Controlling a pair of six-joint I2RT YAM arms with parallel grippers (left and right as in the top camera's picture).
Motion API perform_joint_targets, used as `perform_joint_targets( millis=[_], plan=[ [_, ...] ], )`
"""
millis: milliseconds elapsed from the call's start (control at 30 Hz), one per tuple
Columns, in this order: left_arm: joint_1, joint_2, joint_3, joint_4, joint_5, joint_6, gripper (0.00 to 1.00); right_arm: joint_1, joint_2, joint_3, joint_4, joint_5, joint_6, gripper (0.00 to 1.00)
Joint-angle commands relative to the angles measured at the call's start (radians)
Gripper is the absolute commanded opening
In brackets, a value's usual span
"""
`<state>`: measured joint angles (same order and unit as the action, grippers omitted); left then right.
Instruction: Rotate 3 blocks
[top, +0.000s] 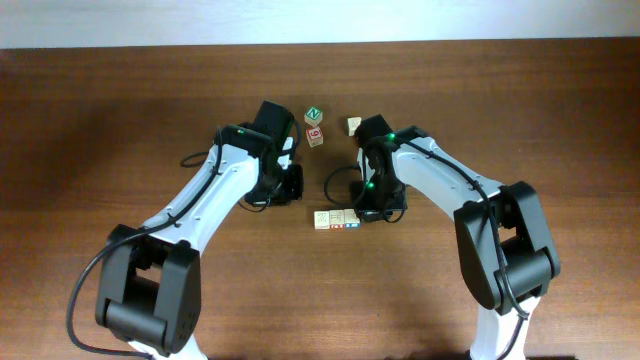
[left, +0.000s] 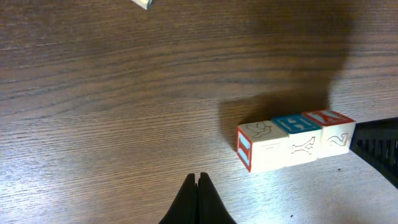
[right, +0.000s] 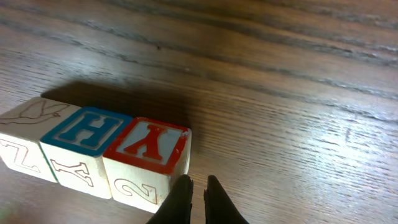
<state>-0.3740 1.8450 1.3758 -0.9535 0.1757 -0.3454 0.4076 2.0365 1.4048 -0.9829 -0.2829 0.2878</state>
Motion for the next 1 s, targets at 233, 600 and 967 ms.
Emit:
perform_joint_targets(
  millis=[233, 600, 967],
  plan=[
    [0.13, 0.006, 0.217, -0.126, 0.011, 0.031, 0.0, -0.036, -0.051, 0.207, -0.18, -0.046, -0.068, 0.11],
    [0.134, -0.013, 0.71, -0.526, 0.012, 0.179, 0.0, -0.172, -0.472, 0.576, -0.509, -0.052, -0.154, 0.07],
    [0.05, -0.175, -0.144, 0.148, 0.277, -0.093, 0.0, -0.214, -0.51, 0.158, -0.303, -0.13, -0.152, 0.05]
  ],
)
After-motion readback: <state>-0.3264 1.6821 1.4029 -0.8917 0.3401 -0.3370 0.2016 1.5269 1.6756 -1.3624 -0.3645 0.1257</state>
